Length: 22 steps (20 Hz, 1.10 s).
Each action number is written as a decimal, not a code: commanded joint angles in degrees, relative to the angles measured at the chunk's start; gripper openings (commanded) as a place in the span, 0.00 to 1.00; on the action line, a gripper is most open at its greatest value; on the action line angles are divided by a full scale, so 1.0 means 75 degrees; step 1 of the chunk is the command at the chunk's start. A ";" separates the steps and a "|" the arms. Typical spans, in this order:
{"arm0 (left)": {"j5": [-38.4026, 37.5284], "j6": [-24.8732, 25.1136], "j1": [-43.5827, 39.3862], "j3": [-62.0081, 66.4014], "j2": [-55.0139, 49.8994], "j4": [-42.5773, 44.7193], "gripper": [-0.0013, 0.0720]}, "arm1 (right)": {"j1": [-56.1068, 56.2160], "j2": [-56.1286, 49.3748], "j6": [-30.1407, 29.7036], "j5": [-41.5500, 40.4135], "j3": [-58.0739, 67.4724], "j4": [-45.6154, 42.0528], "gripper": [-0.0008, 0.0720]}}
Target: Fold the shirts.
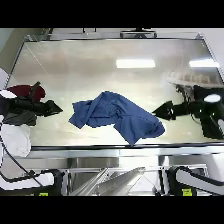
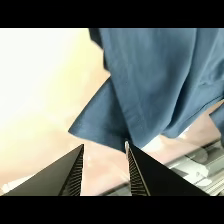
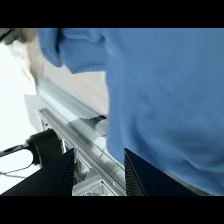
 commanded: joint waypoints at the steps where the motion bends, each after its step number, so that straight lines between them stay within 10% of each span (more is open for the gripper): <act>1: 0.0306 0.0044 -0.0026 -0.0688 0.0093 0.0184 0.41 | -0.0562 0.0638 0.0341 -0.0927 -0.1370 -0.0737 0.49; 4: 0.0731 0.0044 -0.0350 -0.1346 -0.0020 0.0119 0.41 | -0.0973 0.0664 0.0597 -0.1061 -0.1655 -0.1271 0.64; 15: 0.0965 0.0035 -0.1891 -0.1265 -0.0017 0.0125 0.41 | 0.0102 -0.0204 0.0052 -0.3037 -0.1816 0.0178 0.63; 20: 0.0612 0.0035 -0.1932 -0.1620 0.0000 0.0108 0.41 | 0.0271 -0.0653 -0.0335 -0.2964 -0.1813 0.0790 0.04; 22: 0.0583 0.0038 -0.1958 -0.1789 0.0038 0.0087 0.41 | 0.0274 -0.0653 -0.0434 -0.2961 -0.1813 0.0860 0.04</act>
